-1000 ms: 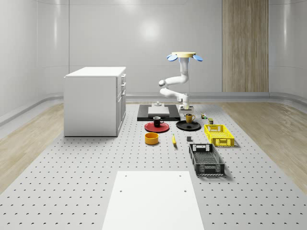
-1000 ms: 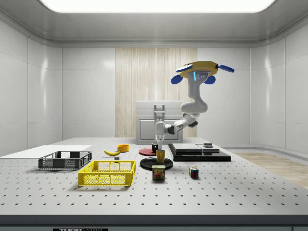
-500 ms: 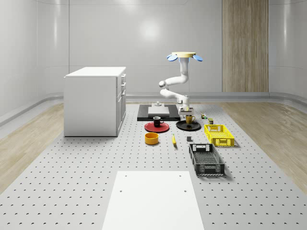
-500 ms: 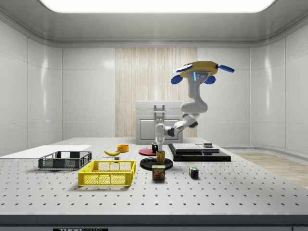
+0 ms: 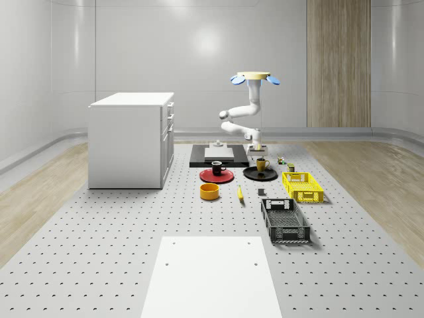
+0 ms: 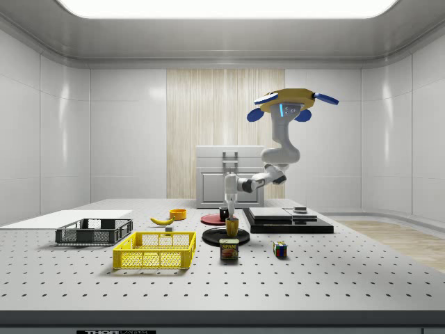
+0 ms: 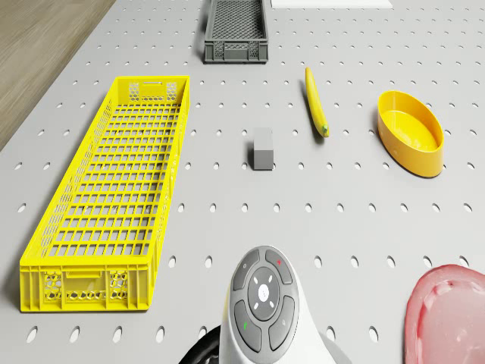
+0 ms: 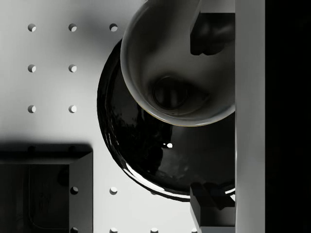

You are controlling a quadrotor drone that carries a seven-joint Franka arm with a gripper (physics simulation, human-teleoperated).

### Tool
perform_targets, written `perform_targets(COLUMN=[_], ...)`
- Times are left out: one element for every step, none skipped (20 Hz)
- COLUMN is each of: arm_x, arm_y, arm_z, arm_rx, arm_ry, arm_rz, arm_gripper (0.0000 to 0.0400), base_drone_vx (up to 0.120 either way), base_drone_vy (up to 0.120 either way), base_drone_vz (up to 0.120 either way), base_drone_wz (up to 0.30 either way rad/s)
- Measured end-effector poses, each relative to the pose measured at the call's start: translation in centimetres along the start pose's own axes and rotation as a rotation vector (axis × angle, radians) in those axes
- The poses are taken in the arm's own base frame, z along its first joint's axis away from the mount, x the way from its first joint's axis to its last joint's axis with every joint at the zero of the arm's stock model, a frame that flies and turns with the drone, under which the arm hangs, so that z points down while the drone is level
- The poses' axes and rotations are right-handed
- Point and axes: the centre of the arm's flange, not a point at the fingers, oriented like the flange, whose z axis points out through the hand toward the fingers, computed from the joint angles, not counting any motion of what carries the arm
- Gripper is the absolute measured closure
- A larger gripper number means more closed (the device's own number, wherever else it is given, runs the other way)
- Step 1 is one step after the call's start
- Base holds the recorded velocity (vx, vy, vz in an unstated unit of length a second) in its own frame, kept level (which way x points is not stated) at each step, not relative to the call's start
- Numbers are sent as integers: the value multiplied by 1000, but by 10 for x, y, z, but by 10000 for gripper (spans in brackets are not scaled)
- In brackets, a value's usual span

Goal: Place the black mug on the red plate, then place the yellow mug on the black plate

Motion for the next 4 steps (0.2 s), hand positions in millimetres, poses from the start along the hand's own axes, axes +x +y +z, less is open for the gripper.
perform_targets(arm_x=[0,0,0,0], arm_y=[0,0,0,0], arm_z=[-3,-5,-7,-9], arm_rx=[0,0,0,0], arm_ry=[0,0,0,0], arm_rz=[0,0,0,0], arm_gripper=[7,6,4,3], base_drone_vx=[0,0,0,0], base_drone_vy=[0,0,0,0], base_drone_vz=[0,0,0,0], base_drone_wz=[0,0,0,0])
